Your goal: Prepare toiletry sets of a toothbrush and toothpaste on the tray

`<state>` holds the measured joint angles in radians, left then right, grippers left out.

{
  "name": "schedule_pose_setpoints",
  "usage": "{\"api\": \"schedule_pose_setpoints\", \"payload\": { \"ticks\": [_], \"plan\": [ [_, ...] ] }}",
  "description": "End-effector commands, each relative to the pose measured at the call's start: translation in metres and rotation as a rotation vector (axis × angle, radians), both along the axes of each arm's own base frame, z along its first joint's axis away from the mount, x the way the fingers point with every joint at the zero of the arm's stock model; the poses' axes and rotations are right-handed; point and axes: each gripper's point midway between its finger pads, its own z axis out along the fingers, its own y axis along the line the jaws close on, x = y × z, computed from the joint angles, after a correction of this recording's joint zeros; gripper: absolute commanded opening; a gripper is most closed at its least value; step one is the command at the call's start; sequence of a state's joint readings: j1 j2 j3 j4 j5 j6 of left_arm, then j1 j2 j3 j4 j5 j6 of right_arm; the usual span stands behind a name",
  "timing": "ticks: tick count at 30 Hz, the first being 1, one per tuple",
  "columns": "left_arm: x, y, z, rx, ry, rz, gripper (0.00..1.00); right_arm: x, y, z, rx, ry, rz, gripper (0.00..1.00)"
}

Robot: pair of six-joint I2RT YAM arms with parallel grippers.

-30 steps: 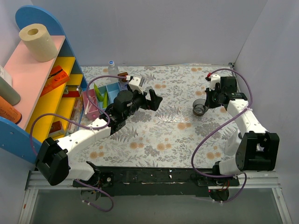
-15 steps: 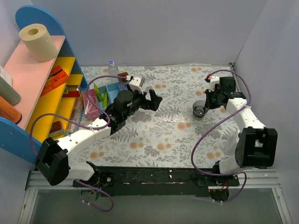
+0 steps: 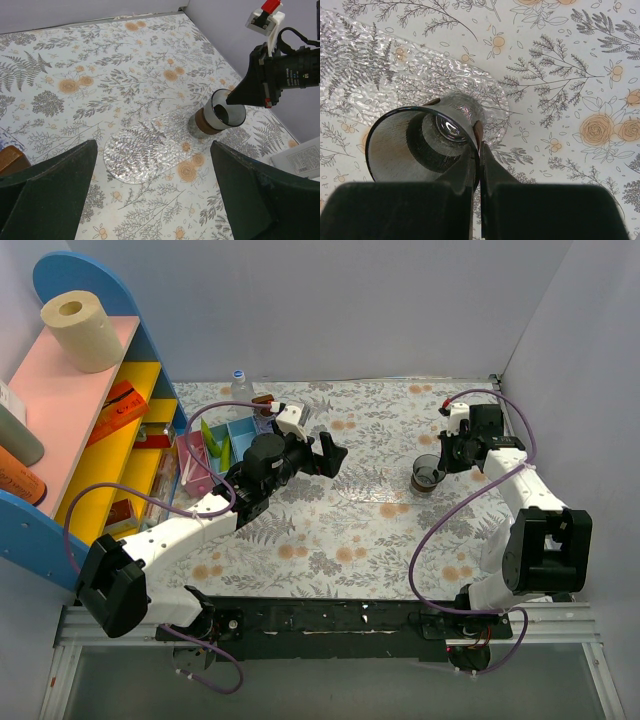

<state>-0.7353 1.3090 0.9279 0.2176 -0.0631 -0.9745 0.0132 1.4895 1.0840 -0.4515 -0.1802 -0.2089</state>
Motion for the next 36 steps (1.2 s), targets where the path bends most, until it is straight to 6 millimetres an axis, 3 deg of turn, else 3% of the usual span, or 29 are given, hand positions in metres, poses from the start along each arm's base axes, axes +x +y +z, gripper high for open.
{"api": "schedule_pose_setpoints", "payload": {
  "ticks": [1,26,33,36],
  "plan": [
    [-0.003,0.002,0.014,-0.013,-0.036,-0.001,0.98,0.016,-0.005,0.011,-0.016,-0.047,-0.019,0.01],
    [-0.005,-0.002,0.010,-0.013,-0.024,-0.020,0.98,0.016,-0.020,0.008,-0.082,-0.023,-0.080,0.01],
    [-0.005,-0.003,0.010,-0.012,-0.023,-0.022,0.98,0.017,-0.019,0.010,-0.073,-0.033,-0.086,0.28],
    [-0.006,-0.004,0.009,-0.011,-0.022,-0.025,0.98,0.017,-0.018,0.012,-0.065,-0.042,-0.085,0.35]
  ]
}}
